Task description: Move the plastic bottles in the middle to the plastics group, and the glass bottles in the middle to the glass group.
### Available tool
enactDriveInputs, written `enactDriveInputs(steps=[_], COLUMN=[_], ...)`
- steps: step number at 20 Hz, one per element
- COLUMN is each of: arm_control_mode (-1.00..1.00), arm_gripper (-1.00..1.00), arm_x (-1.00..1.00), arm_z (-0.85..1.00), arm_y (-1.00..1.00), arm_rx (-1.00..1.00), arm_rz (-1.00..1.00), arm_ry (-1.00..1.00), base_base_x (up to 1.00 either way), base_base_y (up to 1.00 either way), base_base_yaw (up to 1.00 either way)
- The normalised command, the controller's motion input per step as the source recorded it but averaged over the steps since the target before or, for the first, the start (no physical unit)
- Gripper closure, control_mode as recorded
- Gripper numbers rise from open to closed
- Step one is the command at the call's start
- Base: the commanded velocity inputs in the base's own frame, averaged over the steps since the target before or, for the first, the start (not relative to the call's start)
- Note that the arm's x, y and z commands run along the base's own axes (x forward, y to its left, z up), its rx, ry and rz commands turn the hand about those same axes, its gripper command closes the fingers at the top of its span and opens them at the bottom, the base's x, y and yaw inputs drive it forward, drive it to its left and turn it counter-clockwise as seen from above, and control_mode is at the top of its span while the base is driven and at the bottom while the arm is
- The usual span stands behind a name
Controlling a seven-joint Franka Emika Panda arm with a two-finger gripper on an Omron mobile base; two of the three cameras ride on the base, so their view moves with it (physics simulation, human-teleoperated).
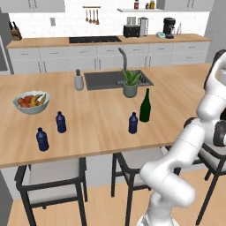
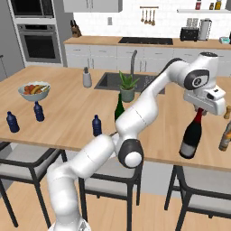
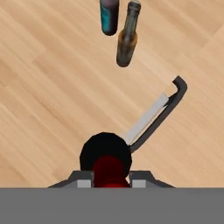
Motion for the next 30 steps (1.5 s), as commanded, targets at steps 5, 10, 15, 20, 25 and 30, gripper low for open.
enactDriveInputs(steps=[5,10,15,20,25,30], arm_control_mode=[-1.00,-1.00,-1.00,-1.00,-1.00,-1.00], arm_gripper=[1.00,1.00,1.00,1.00,1.00,1.00], arm_x=[-0.05,0.00,0.00,0.01,0.13,0.15], arm_z=[-0.48,-0.13,-0.14,-0.23,-0.32,-0.38], arm_y=[0.04,0.29,0.36,0.25,0.08,-0.02], arm_rx=[-0.25,-0.16,-0.21,-0.21,-0.15,-0.14], arm_rz=[0.00,0.00,0.00,0.00,0.00,0.00], arm_ry=[-0.33,-0.09,-0.05,-0.12,-0.14,-0.14], base_base_x=[0.00,0.00,0.00,0.00,0.00,0.00], base_base_y=[0.00,0.00,0.00,0.00,0.00,0.00], base_base_yaw=[0.00,0.00,0.00,0.00,0.00,0.00])
